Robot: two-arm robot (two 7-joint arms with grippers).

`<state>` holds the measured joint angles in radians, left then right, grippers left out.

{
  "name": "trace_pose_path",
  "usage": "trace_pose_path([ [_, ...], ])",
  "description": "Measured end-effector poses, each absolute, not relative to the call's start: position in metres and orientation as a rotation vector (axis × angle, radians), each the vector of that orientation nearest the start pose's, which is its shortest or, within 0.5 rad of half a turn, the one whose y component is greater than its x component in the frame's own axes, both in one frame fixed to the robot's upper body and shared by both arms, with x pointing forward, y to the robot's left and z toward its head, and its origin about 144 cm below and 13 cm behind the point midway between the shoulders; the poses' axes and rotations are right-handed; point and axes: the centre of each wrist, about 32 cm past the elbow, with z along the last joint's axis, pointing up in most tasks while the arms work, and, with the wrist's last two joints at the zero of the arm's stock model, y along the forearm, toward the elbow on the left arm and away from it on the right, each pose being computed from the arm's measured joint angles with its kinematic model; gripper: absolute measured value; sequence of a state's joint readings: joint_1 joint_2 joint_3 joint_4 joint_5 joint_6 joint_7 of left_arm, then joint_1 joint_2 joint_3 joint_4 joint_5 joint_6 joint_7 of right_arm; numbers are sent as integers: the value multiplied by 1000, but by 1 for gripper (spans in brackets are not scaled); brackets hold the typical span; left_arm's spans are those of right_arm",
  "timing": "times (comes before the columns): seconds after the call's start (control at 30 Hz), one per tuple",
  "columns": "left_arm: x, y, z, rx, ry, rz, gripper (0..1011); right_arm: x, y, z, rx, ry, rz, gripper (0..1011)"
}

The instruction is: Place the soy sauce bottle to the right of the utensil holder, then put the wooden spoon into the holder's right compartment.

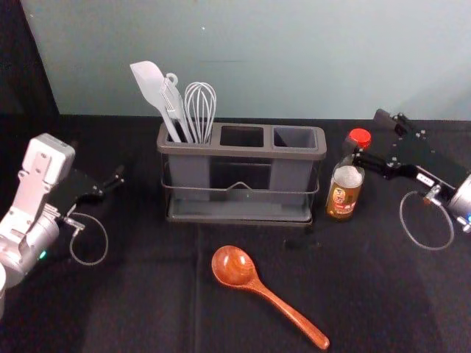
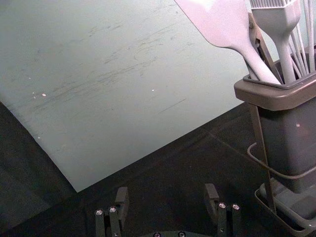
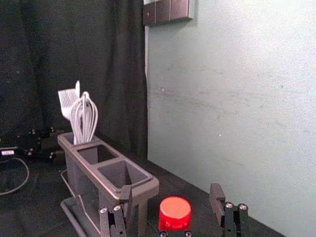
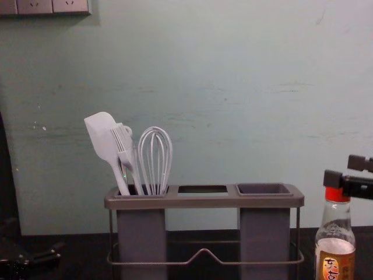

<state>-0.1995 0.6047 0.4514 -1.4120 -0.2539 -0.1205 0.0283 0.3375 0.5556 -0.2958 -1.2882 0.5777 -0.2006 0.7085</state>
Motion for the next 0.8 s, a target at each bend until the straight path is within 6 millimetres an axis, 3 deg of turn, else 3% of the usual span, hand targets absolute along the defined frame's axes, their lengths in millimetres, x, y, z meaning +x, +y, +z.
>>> trace_pose_path([
  [0.47,489,310,1140,304,-285,1248,1005,515,-356,1220,70,-226,-737,1002],
  [0.8,489,310,1140,304,-285,1248,1005,490,-327,1247,-37,-229,-636,1002],
])
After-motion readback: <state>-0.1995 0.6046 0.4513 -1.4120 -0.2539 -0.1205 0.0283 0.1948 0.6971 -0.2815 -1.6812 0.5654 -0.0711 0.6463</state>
